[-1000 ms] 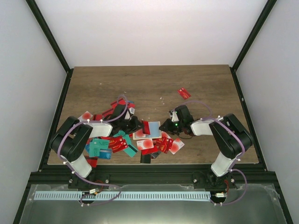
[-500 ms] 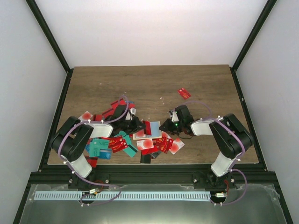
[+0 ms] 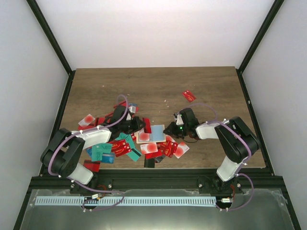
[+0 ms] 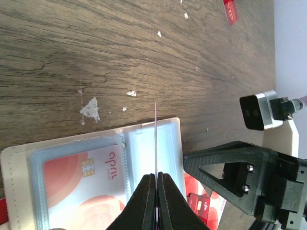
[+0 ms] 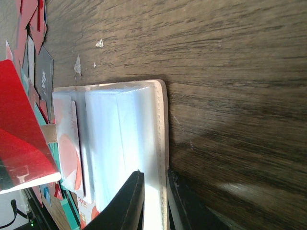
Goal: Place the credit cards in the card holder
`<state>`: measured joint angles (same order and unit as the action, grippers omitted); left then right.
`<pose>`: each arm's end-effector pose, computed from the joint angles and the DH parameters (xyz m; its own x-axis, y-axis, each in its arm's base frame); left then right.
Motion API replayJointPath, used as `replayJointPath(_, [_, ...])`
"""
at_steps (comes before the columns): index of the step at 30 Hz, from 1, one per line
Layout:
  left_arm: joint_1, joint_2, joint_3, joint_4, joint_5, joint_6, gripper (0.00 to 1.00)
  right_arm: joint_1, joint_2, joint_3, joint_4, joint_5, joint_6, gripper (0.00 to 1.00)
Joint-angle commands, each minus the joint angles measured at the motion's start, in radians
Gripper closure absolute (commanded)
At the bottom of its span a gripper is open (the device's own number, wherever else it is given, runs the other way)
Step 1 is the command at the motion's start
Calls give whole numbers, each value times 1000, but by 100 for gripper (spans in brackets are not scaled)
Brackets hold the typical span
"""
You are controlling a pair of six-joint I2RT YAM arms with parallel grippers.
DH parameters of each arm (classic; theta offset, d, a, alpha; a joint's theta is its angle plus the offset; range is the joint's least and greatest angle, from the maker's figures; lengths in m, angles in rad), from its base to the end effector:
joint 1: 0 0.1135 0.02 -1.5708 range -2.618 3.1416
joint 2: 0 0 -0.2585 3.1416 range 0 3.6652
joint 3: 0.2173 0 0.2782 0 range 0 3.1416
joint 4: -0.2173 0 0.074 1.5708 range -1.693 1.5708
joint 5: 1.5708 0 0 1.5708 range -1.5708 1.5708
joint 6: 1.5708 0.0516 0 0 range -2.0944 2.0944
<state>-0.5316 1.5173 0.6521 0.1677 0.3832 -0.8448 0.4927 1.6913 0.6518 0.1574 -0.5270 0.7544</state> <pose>0.2673 -0.1796 0.1255 -0.9039 -0.2731 -0.3292 0.0621 0.6778 -0.7326 0.2660 0.1722 0.0747 -0.9685 0.1519 -0.1972 -0.0372 0.6948 0.7182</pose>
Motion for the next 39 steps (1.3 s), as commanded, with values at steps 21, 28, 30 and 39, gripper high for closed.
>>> replayJointPath(21, [-18,85,-33,99,10,33,96,10,24,-26,-68,21,4,84])
replayJointPath(28, [-34,102,-34,102,-1,27,96,11,21,-30,-67,20,8,84])
replayJointPath(30, [-36,98,-35,97,-10,29,96,11,19,-31,-67,20,9,84])
replayJointPath(39, [-36,20,-33,24,-75,66,96,10,18,-36,-63,19,11,84])
